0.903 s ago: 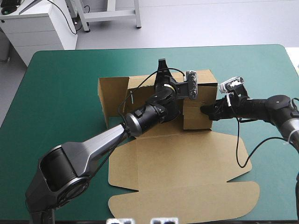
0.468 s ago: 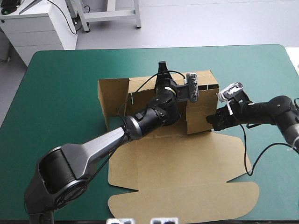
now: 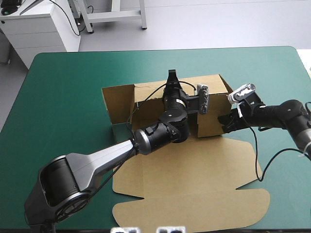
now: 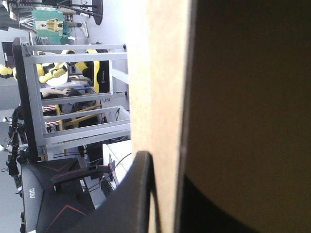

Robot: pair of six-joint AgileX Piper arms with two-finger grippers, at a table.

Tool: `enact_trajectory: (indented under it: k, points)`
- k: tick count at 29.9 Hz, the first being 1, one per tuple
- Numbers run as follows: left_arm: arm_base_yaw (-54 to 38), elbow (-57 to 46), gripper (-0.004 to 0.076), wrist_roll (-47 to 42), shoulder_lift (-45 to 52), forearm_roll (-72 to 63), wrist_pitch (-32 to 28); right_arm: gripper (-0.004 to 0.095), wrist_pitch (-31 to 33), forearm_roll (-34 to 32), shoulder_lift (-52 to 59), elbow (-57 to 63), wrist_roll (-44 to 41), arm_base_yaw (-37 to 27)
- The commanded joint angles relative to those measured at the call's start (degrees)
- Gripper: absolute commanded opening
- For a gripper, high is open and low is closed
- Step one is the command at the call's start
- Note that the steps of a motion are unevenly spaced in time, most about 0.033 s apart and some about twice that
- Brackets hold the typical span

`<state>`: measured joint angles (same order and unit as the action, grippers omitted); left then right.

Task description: Fold the box

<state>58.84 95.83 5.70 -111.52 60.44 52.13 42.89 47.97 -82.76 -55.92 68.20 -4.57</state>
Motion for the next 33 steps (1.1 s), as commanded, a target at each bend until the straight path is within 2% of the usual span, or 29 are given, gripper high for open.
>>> enact_trajectory:
  k: [1,10,24,26,27,31,32,33]
  points:
    - [1.34,-0.05,-0.0008,-2.41,1.2,-6.09,-2.4,0.044,-2.63,1.99,1.56,-1.4,1.87,0.05]
    - [1.34,0.04,-0.0008,-5.7,1.85,-1.8,-2.51,0.0555,-0.72,4.34,-3.85,-1.4,4.2,0.17]
    - [1.34,0.04,-0.0008,-5.31,2.17,-1.82,-2.6,0.0549,-0.86,24.83,-8.71,-1.4,19.1,0.17]
    - [1.34,0.04,-0.0008,-5.31,2.17,-1.82,-2.6,0.0501,-1.16,26.26,-9.29,-1.4,19.32,0.17]
    - [1.34,0.04,-0.0008,-5.31,2.17,-1.82,-2.6,0.0442,-1.15,27.1,-9.57,-1.4,19.32,0.17]
    - [1.34,0.04,-0.0008,-5.31,2.17,-1.82,-2.63,0.0045,-0.44,30.78,-10.53,-1.4,19.07,0.17]
    - [1.34,0.04,-0.0008,-5.31,2.17,-1.82,-2.63,-0.0025,-0.44,30.89,-10.53,-1.4,19.07,0.17]
    - [1.34,0.04,-0.0008,-5.31,2.17,-1.82,-2.74,-0.0002,-0.44,31.14,-10.53,-1.4,18.19,0.17]
